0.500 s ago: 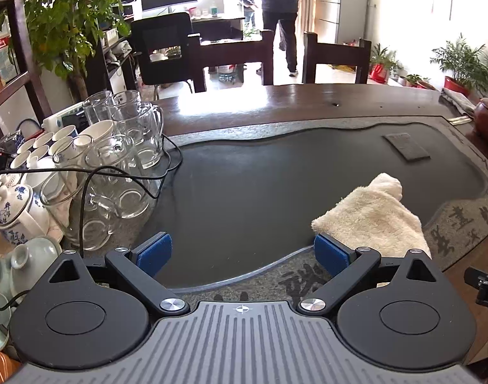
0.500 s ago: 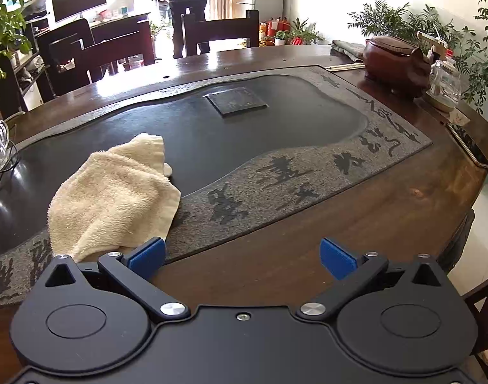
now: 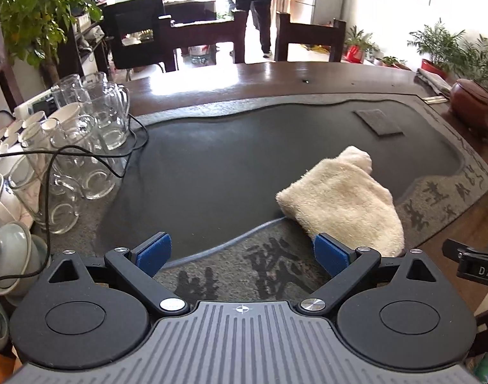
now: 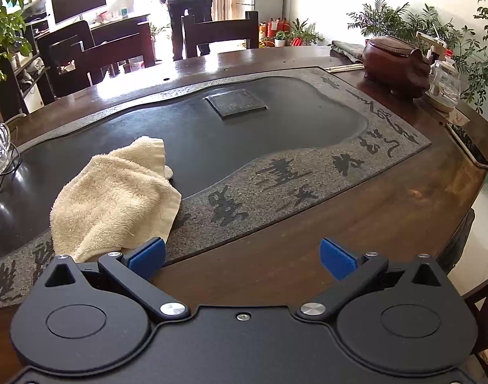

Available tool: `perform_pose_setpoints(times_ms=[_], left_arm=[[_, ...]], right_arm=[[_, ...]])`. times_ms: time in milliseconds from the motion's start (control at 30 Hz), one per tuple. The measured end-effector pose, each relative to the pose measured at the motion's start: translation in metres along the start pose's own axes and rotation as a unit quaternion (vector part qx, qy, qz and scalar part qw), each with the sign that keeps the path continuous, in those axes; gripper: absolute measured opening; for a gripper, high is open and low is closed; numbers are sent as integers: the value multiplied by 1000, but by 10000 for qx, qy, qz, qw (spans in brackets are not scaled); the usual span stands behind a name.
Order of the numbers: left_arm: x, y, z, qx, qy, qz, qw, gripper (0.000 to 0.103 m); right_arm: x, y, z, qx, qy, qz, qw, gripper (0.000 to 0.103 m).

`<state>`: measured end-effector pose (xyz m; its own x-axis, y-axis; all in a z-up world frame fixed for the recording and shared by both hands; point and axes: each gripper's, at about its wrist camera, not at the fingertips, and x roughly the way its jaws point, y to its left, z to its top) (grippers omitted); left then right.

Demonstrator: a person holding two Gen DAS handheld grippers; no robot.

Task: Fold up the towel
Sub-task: 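Move both grippers toward the crumpled cream towel on the tea tray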

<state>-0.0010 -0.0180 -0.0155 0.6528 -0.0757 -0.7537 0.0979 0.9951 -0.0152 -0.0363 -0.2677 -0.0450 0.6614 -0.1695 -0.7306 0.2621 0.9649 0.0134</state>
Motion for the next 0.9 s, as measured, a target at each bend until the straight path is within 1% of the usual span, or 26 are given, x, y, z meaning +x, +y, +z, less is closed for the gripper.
perform_pose_setpoints(times_ms=[100, 267, 500, 700, 900], left_arm=[[0, -2, 1, 35, 58, 2, 10000, 97], [-2, -5, 1, 98, 117, -100, 9998, 97], [0, -11, -1, 198, 143, -82, 9997, 97], [2, -12, -4, 160, 223, -259, 9993, 97], [1, -16, -5, 193, 207, -311, 9991, 97]], right_arm=[[0, 2, 0, -13, 22, 11, 10000, 103], [-1, 4, -1, -38, 28, 40, 10000, 103], [-1, 9, -1, -108, 35, 69, 9999, 103], [-1, 11, -3, -127, 63, 91, 9999, 103], [-3, 12, -4, -139, 60, 117, 9998, 103]])
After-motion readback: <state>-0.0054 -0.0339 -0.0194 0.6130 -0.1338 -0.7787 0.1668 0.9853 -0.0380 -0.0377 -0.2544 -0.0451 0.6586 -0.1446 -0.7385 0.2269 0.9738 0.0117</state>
